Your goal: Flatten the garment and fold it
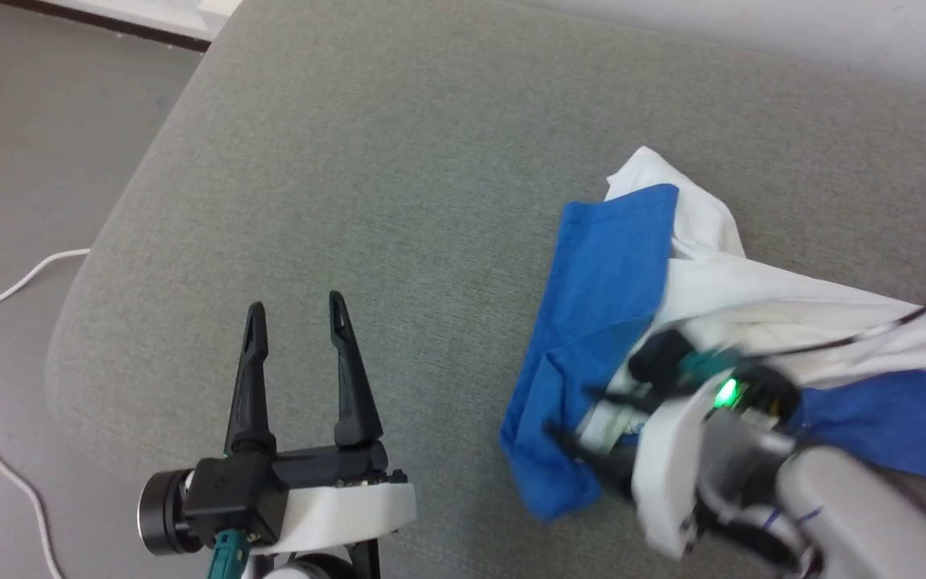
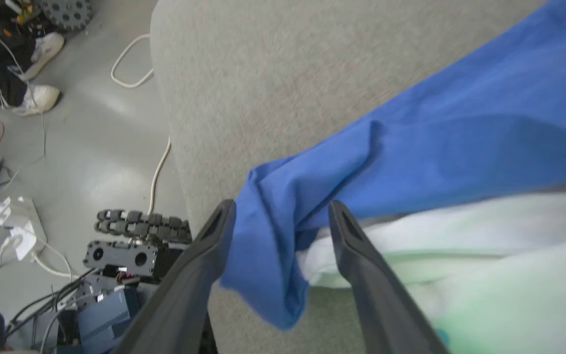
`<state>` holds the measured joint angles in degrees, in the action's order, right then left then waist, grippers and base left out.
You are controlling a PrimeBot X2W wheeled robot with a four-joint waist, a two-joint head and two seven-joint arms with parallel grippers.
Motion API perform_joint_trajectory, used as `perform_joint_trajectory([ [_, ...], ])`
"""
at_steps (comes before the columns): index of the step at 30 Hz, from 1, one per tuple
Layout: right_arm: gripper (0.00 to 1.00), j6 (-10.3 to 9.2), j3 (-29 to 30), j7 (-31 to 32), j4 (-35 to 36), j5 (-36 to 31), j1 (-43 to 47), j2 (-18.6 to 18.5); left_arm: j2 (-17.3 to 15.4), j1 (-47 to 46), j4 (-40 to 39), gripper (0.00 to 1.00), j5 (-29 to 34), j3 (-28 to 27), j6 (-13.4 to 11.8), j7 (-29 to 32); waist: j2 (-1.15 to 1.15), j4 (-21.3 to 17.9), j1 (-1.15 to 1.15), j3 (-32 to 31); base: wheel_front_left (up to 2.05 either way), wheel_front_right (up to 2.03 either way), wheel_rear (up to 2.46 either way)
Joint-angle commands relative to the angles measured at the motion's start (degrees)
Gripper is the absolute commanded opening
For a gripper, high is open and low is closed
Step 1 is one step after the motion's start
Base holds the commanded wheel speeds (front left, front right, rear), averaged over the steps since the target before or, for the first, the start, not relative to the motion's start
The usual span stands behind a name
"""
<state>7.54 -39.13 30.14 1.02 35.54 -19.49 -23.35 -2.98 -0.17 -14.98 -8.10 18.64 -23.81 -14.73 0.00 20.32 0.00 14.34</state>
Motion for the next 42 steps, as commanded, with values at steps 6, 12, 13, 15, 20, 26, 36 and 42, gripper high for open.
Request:
perform_joint_trajectory([
  [6, 1.0, -0.05, 22.5, -10.8, 4.7, -0.6, 2.3, 4.6, 0.1, 0.5, 0.5, 1.0, 0.9, -0.6, 1.1, -0.3, 0.0, -3.7, 0.0, -2.2, 0.0, 0.0, 0.0],
  [12, 1.0, -0.05, 46.1, -21.5, 11.5, -12.1, 13.4, 11.2, 0.1, 0.8, 0.8, 1.0, 1.9, -0.6, 2.4, -0.3, 0.0, -6.2, 0.0, -2.2, 0.0, 0.0, 0.0],
  [13, 1.0, -0.05, 49.1, -23.0, 12.8, -13.8, 15.7, 13.0, 0.1, 0.9, 0.8, 1.0, 2.0, -0.6, 2.7, -0.3, 0.0, -6.7, 0.0, -2.1, 0.0, 0.0, 0.0],
  [15, 1.0, -0.05, 53.4, -25.4, 15.2, -16.6, 20.3, 16.3, 0.1, 1.2, 1.1, 1.0, 2.5, -0.3, 3.5, -0.3, 0.0, -7.7, 0.0, -1.9, 0.0, 0.0, 0.0],
  [20, 1.0, -0.05, 57.3, -28.4, 17.2, -18.0, 28.5, 20.1, 0.0, 2.4, 2.0, 1.0, 3.5, -0.7, 4.2, -0.3, 0.0, -10.6, 0.0, -1.3, 0.0, 0.0, 0.0],
  [26, 1.0, -0.05, 56.3, -29.6, 15.6, -15.7, 29.9, 20.4, -0.1, 1.9, 2.6, 1.0, 3.7, -1.0, 5.5, -0.3, 0.0, -13.2, 0.0, -1.0, 0.0, 0.0, 0.0],
  [36, 1.0, -0.05, 54.7, -29.2, 14.7, -14.8, 27.5, 20.5, -3.1, -18.8, 10.6, 1.0, 10.1, 6.6, 16.3, 9.6, 0.0, -14.9, 0.0, 2.5, 0.0, 0.0, 0.0],
  [42, 1.0, -0.05, 54.3, -27.9, 15.8, -15.0, 26.0, 20.5, -0.8, -34.4, 21.8, 1.0, 11.1, 14.7, 24.4, 21.8, 0.0, -15.0, 0.0, 6.3, 0.0, 0.0, 0.0],
])
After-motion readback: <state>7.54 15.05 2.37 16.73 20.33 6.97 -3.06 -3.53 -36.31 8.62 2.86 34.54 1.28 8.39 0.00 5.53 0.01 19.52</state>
